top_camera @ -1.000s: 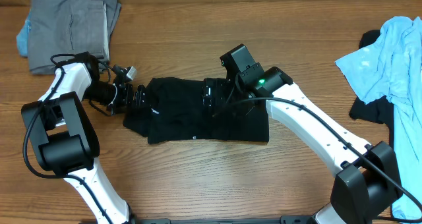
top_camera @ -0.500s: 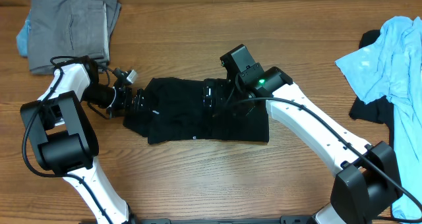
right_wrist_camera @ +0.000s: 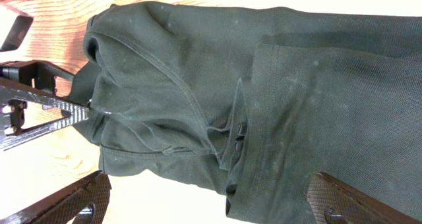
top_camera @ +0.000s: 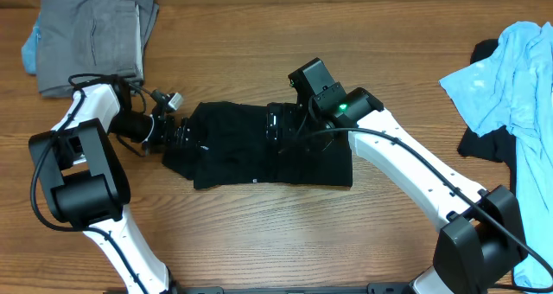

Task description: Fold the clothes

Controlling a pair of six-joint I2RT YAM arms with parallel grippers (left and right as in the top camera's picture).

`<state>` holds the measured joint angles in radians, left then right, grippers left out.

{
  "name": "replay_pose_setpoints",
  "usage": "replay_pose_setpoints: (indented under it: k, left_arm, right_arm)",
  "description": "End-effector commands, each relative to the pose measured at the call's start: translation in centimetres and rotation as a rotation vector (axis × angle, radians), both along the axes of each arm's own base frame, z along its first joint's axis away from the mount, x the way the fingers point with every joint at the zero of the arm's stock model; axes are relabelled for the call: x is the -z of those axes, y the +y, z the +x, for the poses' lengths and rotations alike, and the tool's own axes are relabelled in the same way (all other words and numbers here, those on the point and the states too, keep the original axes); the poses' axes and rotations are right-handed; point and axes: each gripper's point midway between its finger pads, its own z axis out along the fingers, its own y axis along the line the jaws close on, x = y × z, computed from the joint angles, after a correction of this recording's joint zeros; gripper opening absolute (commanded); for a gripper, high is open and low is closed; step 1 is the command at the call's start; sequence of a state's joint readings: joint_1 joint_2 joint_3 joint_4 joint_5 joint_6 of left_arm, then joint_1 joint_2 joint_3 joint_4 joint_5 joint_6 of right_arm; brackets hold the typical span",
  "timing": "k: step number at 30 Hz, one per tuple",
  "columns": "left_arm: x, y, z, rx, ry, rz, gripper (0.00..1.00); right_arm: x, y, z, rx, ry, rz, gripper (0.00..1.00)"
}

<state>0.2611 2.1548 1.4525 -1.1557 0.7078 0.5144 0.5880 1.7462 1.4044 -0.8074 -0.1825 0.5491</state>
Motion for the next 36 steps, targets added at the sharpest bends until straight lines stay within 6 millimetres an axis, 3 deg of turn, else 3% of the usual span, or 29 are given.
replay_pose_setpoints:
  k: [1, 4, 8, 12, 16, 18, 20, 23, 29, 33, 36]
  left_arm:
    - [1.9, -1.0, -0.7, 0.02, 0.059, 0.032, 0.94]
    - [2.3, -1.5, -0.6, 0.015, 0.08, 0.065, 0.93]
    - [2.8, -1.7, -0.1, 0.002, 0.084, 0.109, 0.81]
    - [4.3, 0.1, 0.3, -0.075, 0.138, 0.272, 0.56]
    - [4.8, 0.9, 0.4, -0.12, 0.166, 0.332, 0.41]
    - [4.8, 0.9, 0.5, -0.121, 0.163, 0.333, 0.2]
    - [5.1, 1.6, 0.5, -0.147, 0.178, 0.376, 0.06]
    - [5.8, 4.0, 0.2, -0.219, 0.227, 0.531, 0.04]
    - [5.5, 6.7, 0.0, -0.253, 0.248, 0.672, 0.04]
    - [3.7, 9.1, 0.9, -0.333, 0.265, 0.782, 0.04]
    - [1.1, 10.3, 2.5, -0.392, 0.247, 0.823, 0.04]
  right_arm:
    - [-0.4, 0.0, 0.4, 0.0, -0.019, 0.001, 1.0]
    - [-0.4, 0.0, 0.4, 0.0, -0.019, 0.001, 1.0]
    - [-0.4, 0.0, 0.4, 0.0, -0.019, 0.001, 1.0]
    - [-0.4, 0.0, 0.4, 0.0, -0.019, 0.001, 1.0]
    - [-0.4, 0.0, 0.4, 0.0, -0.019, 0.001, 1.0]
    - [-0.4, 0.0, 0.5, 0.0, -0.02, 0.001, 1.0]
    - [-0.4, 0.0, 0.5, 0.0, -0.02, 0.002, 1.0]
    - [-0.4, 0.0, 0.4, 0.0, -0.019, 0.001, 1.0]
    - [-0.2, -0.2, 0.2, 0.0, -0.007, -0.007, 1.0]
    - [-0.2, -0.3, 0.2, 0.002, -0.008, -0.01, 1.0]
    - [0.2, -0.2, 0.4, 0.004, -0.008, -0.014, 1.0]
